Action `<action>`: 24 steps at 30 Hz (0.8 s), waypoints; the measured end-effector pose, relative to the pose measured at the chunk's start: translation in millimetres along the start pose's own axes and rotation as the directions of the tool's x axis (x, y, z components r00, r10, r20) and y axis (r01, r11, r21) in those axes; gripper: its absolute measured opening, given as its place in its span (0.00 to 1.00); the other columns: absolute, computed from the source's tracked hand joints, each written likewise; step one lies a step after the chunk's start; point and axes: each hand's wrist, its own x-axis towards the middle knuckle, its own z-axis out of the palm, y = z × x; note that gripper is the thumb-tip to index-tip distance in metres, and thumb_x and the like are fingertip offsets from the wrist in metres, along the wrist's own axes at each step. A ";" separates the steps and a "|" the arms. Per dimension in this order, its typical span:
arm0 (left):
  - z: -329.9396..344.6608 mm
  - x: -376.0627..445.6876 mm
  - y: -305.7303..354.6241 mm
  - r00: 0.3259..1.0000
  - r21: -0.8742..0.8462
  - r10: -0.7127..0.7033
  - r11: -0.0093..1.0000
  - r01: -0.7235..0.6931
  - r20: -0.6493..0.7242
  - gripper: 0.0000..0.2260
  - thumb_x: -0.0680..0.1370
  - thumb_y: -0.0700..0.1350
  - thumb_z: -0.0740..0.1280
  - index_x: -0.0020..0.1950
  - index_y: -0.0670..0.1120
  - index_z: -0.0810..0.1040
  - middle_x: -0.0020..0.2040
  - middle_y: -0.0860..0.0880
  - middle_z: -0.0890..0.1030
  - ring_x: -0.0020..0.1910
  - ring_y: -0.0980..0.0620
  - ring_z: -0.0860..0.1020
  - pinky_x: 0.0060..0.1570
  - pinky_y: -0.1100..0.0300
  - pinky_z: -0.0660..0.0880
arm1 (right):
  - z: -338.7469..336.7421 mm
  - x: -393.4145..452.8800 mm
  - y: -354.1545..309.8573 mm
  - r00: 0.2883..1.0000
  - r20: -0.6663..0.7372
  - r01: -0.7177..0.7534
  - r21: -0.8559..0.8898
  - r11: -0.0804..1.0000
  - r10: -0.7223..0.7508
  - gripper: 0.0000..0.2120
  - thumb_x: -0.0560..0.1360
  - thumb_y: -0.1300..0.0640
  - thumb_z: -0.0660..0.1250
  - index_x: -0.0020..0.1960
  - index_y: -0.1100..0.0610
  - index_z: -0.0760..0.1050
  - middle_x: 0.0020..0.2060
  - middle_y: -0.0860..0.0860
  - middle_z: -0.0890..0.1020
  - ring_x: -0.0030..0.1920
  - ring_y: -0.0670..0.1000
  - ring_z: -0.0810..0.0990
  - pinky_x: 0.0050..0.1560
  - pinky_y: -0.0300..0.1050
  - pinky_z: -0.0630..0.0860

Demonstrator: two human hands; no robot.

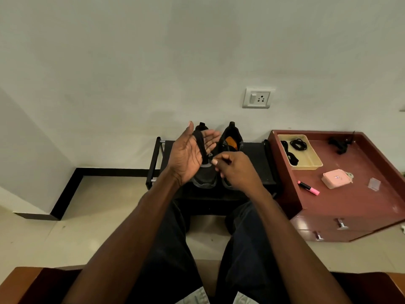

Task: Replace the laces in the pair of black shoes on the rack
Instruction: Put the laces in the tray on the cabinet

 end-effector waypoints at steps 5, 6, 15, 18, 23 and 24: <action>12.9 0.0 -7.5 0.997 -0.004 -0.041 0.999 0.041 -0.069 0.35 0.80 0.62 0.58 0.71 0.32 0.69 0.63 0.36 0.78 0.61 0.44 0.75 0.62 0.55 0.73 | 1.8 9.0 -14.4 0.956 -0.263 0.139 0.008 0.990 -0.133 0.05 0.76 0.65 0.70 0.50 0.60 0.84 0.39 0.47 0.82 0.37 0.38 0.78 0.39 0.27 0.70; 14.8 0.1 -9.0 0.996 0.003 -0.047 0.999 0.047 -0.072 0.35 0.81 0.62 0.57 0.71 0.32 0.69 0.62 0.37 0.79 0.59 0.44 0.74 0.62 0.55 0.72 | 4.2 10.6 -14.8 0.953 -0.283 0.131 0.047 0.990 -0.112 0.06 0.76 0.66 0.70 0.50 0.60 0.83 0.39 0.47 0.82 0.37 0.37 0.78 0.40 0.27 0.70; 16.2 -3.0 -11.1 0.997 0.100 -0.055 0.993 0.061 -0.061 0.34 0.81 0.64 0.52 0.70 0.36 0.71 0.63 0.39 0.79 0.51 0.48 0.77 0.43 0.56 0.72 | 21.3 14.4 -8.7 0.927 -0.362 0.053 0.376 0.925 0.094 0.02 0.76 0.65 0.71 0.45 0.61 0.82 0.35 0.56 0.84 0.32 0.51 0.81 0.34 0.46 0.78; 7.4 -1.3 -12.5 0.994 0.084 -0.065 0.994 0.073 -0.090 0.34 0.80 0.66 0.52 0.70 0.38 0.72 0.68 0.40 0.77 0.63 0.46 0.76 0.55 0.55 0.73 | 24.4 12.5 -8.5 0.945 -0.323 0.063 0.350 0.935 0.057 0.05 0.78 0.61 0.70 0.46 0.61 0.85 0.36 0.54 0.85 0.35 0.49 0.82 0.39 0.43 0.79; 2.8 -1.3 -11.6 0.992 0.105 -0.097 0.989 0.105 -0.078 0.37 0.80 0.68 0.49 0.73 0.39 0.68 0.69 0.44 0.76 0.67 0.52 0.76 0.57 0.62 0.75 | 23.2 9.7 -12.2 0.977 -0.200 0.013 0.416 0.909 0.077 0.08 0.75 0.66 0.72 0.53 0.62 0.84 0.44 0.52 0.87 0.46 0.46 0.86 0.49 0.37 0.80; 2.8 -1.6 -11.6 0.992 0.113 -0.102 0.988 0.110 -0.074 0.37 0.79 0.68 0.49 0.74 0.39 0.67 0.69 0.45 0.76 0.68 0.52 0.75 0.58 0.62 0.75 | 22.4 10.0 -13.1 0.978 -0.186 0.003 0.446 0.895 0.090 0.07 0.74 0.67 0.72 0.52 0.62 0.84 0.43 0.52 0.87 0.46 0.47 0.86 0.48 0.37 0.80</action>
